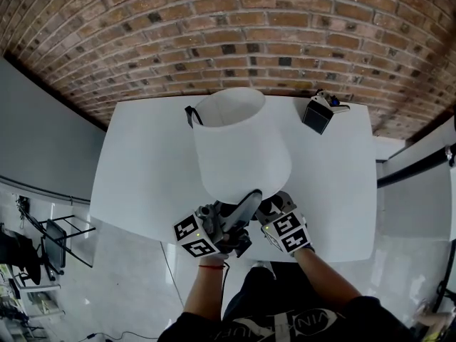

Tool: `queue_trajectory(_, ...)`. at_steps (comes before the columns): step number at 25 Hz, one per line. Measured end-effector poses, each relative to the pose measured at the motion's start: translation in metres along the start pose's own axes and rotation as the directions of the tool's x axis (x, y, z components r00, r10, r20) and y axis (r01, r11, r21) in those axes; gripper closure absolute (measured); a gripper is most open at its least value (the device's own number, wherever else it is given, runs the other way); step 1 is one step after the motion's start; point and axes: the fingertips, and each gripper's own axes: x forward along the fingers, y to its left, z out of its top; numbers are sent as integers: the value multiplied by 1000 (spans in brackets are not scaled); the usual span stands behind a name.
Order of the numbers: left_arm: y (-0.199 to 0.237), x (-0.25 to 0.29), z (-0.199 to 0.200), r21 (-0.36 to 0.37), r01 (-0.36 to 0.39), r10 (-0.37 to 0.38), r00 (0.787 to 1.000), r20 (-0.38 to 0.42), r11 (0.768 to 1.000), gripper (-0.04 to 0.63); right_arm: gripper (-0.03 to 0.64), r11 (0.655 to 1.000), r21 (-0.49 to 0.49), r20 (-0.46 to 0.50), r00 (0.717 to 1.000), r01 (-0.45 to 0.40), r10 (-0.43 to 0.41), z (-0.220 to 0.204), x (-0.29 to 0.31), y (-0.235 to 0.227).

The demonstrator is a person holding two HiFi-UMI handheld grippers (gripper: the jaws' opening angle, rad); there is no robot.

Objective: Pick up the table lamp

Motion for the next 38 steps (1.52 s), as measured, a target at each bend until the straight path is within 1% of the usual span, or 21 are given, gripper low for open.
queue_trajectory(6,10,-1,8,-15,-3,3,1000,16,1000,584,472,999,30,8,1000,-14,14,7,9,1)
queue_trajectory(16,15,0,12,-27,-6,7,1000,26,1000,583,472,999,51,-17,1000,-5,6,6,21,0)
queue_trajectory(22,18,-6,17,-37,-11,13,998,56,999,583,472,998,70,-9,1000,-3,3,7,25,-1)
queue_trajectory(27,17,-9,17,-40,-16,20,997,76,999,583,462,999,43,-14,1000,4,-4,4,25,-1)
queue_trajectory(31,12,-9,14,-38,-9,12,998,66,999,583,462,998,61,-1,1000,6,-6,8,22,1)
queue_trajectory(38,3,-4,4,-6,-13,13,999,34,1000,583,462,998,69,26,1000,3,-5,4,19,-1)
